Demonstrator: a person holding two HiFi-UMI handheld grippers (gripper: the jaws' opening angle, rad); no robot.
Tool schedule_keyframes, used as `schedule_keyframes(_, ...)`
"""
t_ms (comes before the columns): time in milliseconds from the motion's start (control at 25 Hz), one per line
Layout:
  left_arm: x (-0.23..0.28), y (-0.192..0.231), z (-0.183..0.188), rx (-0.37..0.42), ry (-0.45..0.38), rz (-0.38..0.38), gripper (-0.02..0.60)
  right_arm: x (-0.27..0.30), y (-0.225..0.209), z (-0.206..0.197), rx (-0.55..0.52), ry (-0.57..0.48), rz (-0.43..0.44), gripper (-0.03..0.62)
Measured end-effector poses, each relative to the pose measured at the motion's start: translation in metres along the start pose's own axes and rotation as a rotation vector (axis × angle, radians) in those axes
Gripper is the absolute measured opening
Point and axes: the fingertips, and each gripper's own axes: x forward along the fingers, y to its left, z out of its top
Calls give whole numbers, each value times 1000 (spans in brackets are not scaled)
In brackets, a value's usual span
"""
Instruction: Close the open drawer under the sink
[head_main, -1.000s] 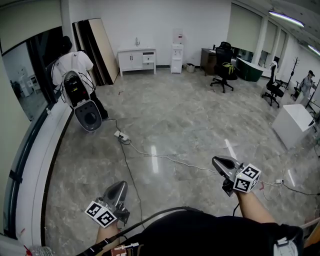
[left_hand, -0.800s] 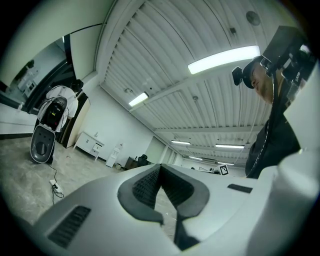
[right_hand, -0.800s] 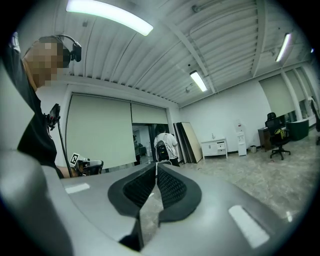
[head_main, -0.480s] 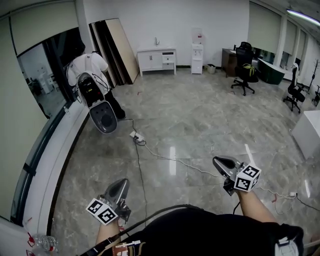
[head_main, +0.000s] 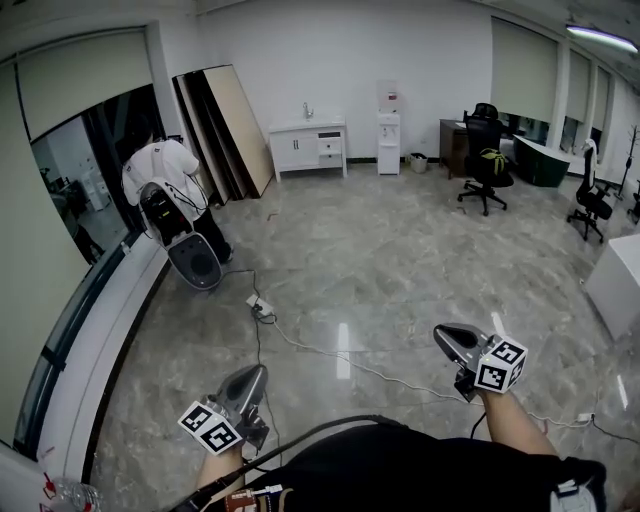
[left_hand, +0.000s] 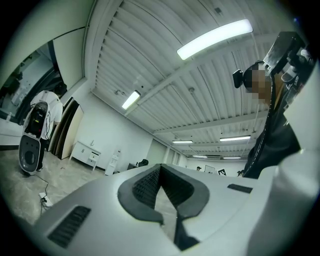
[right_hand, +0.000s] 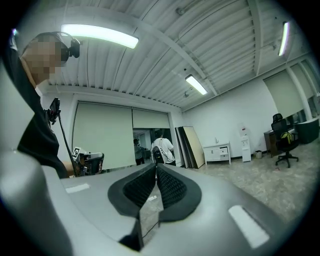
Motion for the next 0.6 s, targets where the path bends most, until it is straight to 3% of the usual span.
schedule_keyframes(200,57,-8,-13,-22,48,-30,0,-23,-37,-12,-25,66,-27,11)
schedule_keyframes(400,100,-9,-20,-16,83,-85,0,-39,-69,-17,5,62,-89,11)
schedule_keyframes(600,128,22,-20,-43,78,-125,0,-21,-85,-16,5,88,-129,11)
